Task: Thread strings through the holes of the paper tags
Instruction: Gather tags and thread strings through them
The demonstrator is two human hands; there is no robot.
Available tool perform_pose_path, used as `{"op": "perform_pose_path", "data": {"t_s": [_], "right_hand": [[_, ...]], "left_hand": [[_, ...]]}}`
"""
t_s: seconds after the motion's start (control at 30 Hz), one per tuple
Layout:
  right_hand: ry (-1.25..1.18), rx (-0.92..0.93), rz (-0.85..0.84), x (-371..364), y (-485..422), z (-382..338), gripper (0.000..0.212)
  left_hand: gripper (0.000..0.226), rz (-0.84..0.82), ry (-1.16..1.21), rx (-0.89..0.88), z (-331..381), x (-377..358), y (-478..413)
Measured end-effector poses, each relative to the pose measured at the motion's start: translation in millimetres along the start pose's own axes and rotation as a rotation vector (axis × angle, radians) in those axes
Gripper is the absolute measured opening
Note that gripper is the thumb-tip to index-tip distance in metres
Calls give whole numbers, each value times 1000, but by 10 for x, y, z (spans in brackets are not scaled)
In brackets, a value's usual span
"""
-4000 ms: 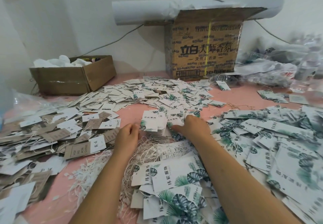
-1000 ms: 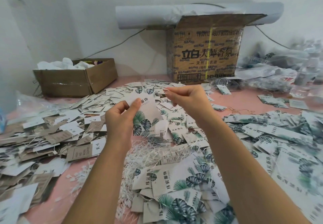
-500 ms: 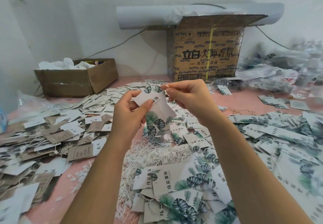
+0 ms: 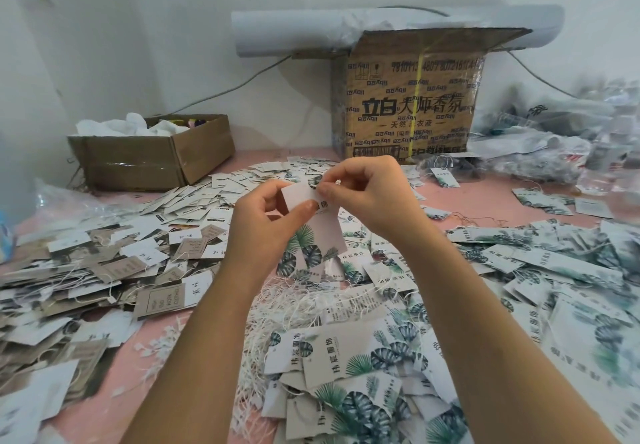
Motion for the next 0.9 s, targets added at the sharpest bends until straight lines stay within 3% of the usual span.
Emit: {"op": "perform_pose_path", "data": {"t_s": [0.2, 0.47, 0.9], "right_hand": [[-12, -20, 37, 31, 11, -5, 14], [102, -8, 32, 30, 16, -58, 7], [204, -23, 53, 95, 7, -117, 10]], "left_hand": [[12, -5, -59, -12, 66, -15, 26], [32, 6, -92, -67, 102, -28, 22], [26, 58, -57, -165, 178, -14, 17]]}}
Point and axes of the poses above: each hand's wrist, its own y-axis away from the middle knuckle, its own x-axis out of the back of the hand, z = x × y, the point moved 6 cm from there along -y, towards the middle knuckle, and after that the axes turned 3 degrees about y, right-handed, at the moved point
